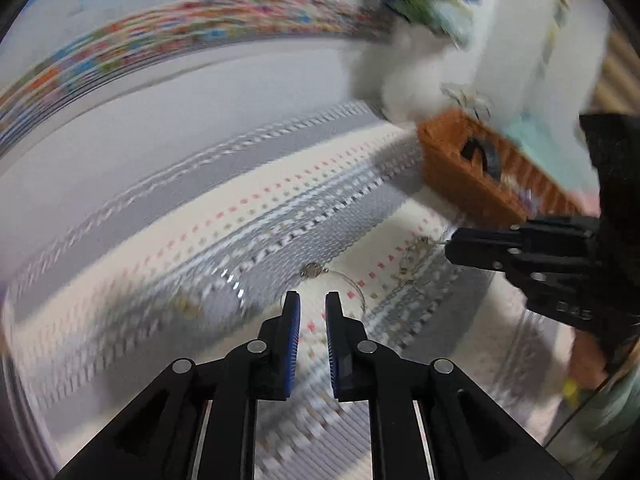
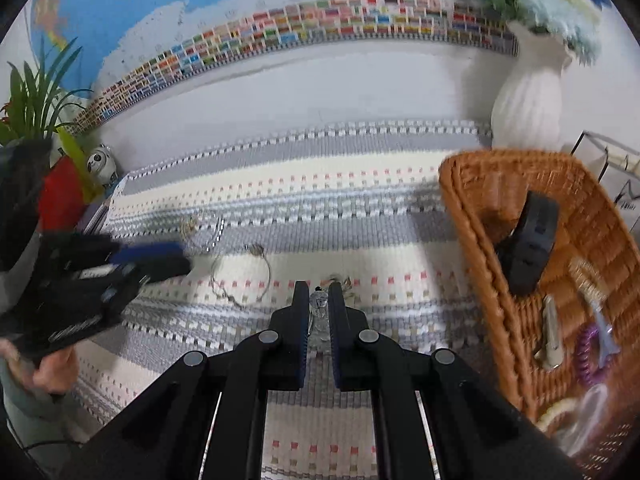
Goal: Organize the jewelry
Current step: 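Lift both held chain keychains off the tablecloth toward the basket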
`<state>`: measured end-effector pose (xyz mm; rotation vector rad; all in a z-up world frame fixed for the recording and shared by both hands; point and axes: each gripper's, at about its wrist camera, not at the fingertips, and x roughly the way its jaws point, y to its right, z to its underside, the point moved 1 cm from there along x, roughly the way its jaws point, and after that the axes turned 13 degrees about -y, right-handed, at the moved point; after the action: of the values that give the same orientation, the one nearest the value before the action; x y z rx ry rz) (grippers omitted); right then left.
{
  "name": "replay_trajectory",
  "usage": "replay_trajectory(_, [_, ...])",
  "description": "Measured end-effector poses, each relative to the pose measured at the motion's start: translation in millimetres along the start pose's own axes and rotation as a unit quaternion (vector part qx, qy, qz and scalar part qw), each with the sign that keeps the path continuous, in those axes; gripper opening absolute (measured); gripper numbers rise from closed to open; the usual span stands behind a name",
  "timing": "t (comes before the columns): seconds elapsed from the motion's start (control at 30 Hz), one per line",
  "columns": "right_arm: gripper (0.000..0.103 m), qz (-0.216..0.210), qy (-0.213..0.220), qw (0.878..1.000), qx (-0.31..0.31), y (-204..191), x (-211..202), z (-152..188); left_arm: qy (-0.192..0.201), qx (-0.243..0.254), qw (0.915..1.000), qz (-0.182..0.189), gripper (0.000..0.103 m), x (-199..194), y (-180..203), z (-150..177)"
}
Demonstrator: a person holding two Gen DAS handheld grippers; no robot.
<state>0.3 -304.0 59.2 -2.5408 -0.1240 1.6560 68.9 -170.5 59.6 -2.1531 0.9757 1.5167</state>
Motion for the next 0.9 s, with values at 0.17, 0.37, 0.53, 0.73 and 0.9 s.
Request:
replay_trajectory(0.17, [0.010, 0.004, -0.011, 1.000, -0.022, -2, 6, 5, -0.010, 0.094, 0.9953, -0.025, 0.014, 20, 5, -9])
replay_trajectory(0.37, [0.010, -0.014, -0.024, 0.999, -0.023, 2, 18, 4, -0.019, 0.144, 0.9877, -0.058, 0.027, 43, 13, -18])
replay_trajectory(0.53, [0.010, -0.022, -0.034, 0.999, -0.022, 3, 28, 3, -0.014, 0.149, 0.9872, -0.055, 0.034, 46, 10, -25])
replay_trajectory(0.73, [0.010, -0.028, -0.038, 0.999, -0.021, 5, 35, 2, -0.002, 0.142, 0.9888, -0.044, 0.034, 50, 7, -32])
replay_trajectory(0.9, [0.010, -0.029, -0.032, 0.999, -0.019, 7, 33, 6, 0.009, 0.156, 0.9866, -0.046, 0.011, 55, 19, -30])
